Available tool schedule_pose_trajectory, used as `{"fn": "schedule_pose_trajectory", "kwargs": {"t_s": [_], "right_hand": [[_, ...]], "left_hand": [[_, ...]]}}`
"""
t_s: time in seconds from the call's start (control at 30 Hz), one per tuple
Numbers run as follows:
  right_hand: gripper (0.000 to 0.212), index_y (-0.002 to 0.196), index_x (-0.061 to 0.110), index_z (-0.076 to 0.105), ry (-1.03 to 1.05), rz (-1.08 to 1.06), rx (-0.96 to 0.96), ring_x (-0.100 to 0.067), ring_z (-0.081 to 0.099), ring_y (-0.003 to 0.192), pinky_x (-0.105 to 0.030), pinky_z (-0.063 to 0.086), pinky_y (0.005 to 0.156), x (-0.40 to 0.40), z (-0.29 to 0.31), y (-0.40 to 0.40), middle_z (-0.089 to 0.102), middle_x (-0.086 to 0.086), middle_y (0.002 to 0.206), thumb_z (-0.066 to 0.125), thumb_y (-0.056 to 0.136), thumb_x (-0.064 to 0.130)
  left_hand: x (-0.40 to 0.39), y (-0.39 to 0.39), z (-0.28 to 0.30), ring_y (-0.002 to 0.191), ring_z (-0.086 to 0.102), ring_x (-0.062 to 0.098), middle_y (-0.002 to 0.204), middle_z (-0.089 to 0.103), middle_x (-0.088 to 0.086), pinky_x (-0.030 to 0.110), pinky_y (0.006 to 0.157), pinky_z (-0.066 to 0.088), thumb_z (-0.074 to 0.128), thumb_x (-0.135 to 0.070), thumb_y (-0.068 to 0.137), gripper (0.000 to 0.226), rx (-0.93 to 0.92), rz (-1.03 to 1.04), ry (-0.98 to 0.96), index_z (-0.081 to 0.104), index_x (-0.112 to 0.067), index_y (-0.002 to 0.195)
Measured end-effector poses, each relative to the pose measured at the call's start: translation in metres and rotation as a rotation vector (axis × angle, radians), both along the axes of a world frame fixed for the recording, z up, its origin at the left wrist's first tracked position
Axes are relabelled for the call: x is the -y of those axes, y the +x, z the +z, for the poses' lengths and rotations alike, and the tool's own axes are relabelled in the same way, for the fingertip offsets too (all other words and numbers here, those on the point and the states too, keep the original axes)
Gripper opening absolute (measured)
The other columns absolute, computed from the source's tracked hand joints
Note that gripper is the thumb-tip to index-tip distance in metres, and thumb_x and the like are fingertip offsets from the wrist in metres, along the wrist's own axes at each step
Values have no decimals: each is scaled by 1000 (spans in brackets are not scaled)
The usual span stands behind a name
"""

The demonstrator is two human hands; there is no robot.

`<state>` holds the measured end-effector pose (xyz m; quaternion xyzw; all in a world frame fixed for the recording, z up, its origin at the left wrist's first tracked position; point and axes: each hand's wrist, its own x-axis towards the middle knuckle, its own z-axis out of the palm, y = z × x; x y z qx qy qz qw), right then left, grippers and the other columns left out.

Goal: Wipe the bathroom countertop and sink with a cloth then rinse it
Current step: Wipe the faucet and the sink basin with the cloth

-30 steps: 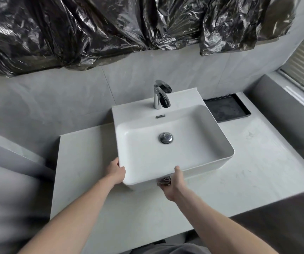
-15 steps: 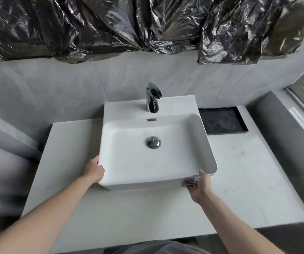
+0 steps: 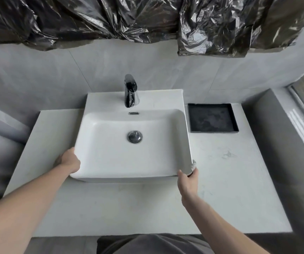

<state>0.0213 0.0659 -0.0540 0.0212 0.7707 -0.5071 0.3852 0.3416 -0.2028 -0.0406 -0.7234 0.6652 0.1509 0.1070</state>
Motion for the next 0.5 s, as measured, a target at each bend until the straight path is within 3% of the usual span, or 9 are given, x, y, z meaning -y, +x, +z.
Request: {"fn": "schedule_pose_trajectory", "kwargs": {"t_s": [0.13,0.2,0.27,0.4,0.5], "right_hand": [[60,139,32,47,-8,237,-58,2,59,101,-25,47,82,-7,6,-26,64,16,117,52,88,1],[60,138,38,47,9,340,-92,3,61,99,-23,48,77,-5,7,-41,64,23,113,49,89,3],[65,139,41,47,30,438,-107,-7,65,103,-26,51,82,1,6,-54,66,22,115,43,87,1],[64,130,47,48,26,533,-115,-7,63,114,-32,52,101,27,4,-77,65,27,120,44,83,4],[63,134,45,47,9,546,-149,-12,66,111,-38,55,99,59,-2,-95,67,21,121,51,81,12]], "left_hand": [[0,-5,-2,116,58,36,129,62,13,38,91,49,53,-10,88,43,58,18,-8,54,-16,131],[2,-6,-3,119,57,37,131,60,15,38,94,49,54,-10,88,44,83,22,-2,52,-13,132],[5,-7,-3,119,57,38,131,60,16,39,93,49,55,-10,88,43,110,19,12,53,-11,131],[10,-8,-6,121,56,37,134,58,16,37,92,48,54,-9,88,48,147,18,25,49,-9,136],[13,-4,-9,119,57,37,133,59,16,37,90,49,54,-8,87,49,161,2,21,50,-9,135]]}}
